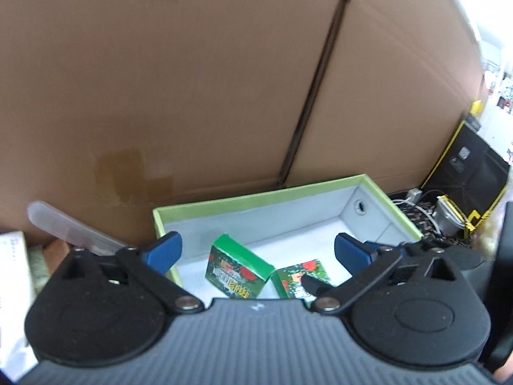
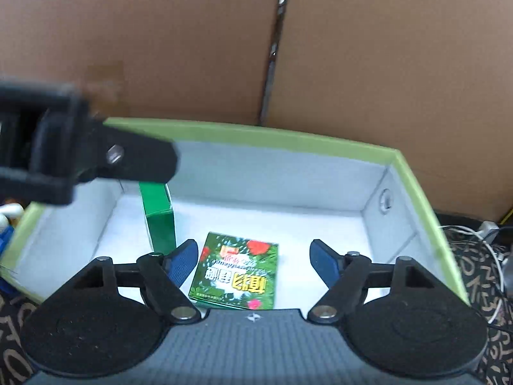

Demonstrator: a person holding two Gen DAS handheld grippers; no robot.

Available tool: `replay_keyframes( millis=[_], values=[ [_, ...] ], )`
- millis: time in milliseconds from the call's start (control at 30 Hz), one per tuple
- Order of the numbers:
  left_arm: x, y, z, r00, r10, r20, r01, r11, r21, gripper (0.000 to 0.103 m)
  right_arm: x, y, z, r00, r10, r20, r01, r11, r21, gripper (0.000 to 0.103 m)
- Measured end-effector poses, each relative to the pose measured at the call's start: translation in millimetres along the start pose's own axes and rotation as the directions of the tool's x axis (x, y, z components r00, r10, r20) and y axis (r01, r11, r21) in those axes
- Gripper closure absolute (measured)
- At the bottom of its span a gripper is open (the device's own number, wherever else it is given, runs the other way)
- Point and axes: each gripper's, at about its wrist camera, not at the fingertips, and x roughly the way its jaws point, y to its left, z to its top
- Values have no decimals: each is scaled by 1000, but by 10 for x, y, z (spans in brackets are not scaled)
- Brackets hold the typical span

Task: Organize objects
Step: 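Lower both boxes into the lime-green box and open both tools, then move both tools back toward the white-and-pink gloves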

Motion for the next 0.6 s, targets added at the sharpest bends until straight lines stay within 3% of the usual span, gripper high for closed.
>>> replay_keyframes(
  millis=[133, 333, 600],
  values=[
    [-380, -73, -57, 999, 12, 51, -12, 1000, 8, 0, -447, 12, -20, 995, 8, 103, -10, 1000, 21, 15],
    [-992, -13, -331, 996, 5, 94, -3, 1000, -25, 0, -1061, 260, -296, 975, 29, 221, -31, 1000, 6, 12],
    [-1548, 177, -963, 990, 125, 67, -123, 992, -25, 0, -1196, 424, -621, 969, 93, 231, -93, 996, -9, 11]
  ],
)
